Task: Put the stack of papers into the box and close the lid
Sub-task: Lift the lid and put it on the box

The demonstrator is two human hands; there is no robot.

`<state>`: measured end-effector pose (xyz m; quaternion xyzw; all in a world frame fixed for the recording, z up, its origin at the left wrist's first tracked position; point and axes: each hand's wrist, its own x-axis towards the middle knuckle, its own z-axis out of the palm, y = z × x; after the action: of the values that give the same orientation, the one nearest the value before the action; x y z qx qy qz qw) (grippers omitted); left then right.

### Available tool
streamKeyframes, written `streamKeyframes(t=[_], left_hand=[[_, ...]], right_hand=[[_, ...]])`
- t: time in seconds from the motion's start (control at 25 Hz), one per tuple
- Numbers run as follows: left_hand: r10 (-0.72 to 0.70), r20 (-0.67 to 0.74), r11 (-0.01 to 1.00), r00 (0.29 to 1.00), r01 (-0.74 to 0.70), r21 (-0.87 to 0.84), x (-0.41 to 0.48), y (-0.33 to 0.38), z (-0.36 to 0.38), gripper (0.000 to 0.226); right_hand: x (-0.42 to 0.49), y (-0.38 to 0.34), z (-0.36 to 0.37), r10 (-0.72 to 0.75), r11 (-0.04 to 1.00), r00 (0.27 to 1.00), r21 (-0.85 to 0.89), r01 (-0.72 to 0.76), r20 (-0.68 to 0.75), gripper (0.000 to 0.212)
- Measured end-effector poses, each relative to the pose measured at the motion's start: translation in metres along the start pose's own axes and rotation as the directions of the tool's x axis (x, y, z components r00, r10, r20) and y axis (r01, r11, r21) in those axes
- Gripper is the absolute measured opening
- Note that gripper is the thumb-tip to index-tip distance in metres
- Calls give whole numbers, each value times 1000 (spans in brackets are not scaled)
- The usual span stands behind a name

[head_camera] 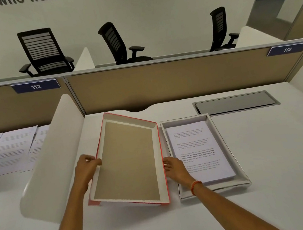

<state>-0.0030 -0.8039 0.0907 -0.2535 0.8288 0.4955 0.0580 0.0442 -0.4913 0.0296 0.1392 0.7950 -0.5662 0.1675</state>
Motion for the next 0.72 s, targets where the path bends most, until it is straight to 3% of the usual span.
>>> streamKeyframes(t=[0.08,0.16,0.36,0.48,0.6,0.72], left_hand=[[47,50,998,998,-45,-41,-17,30,1,47],[113,87,994,990,-113,-6,-37,59,12,63],[278,29,907,960,-273,321,-104,119,77,60],[336,-9,865,942,-305,399,-141,144,120,65],[370,11,839,929,-339,425,-165,162,156,72],[346,159,843,925,-381,380,-175,169,184,81]], right_hand=[[-2,-7,-6,-58,979,993,-201,36,-103,40],[-1,-20,-18,-107,970,978,-234,63,-181,34],[1,-65,-60,-127,978,990,161,135,-58,37],[-2,-89,-84,-137,935,990,333,120,31,46],[-7,-103,-112,-161,919,983,377,115,92,50],[-8,-107,-141,-163,911,984,395,121,74,47]])
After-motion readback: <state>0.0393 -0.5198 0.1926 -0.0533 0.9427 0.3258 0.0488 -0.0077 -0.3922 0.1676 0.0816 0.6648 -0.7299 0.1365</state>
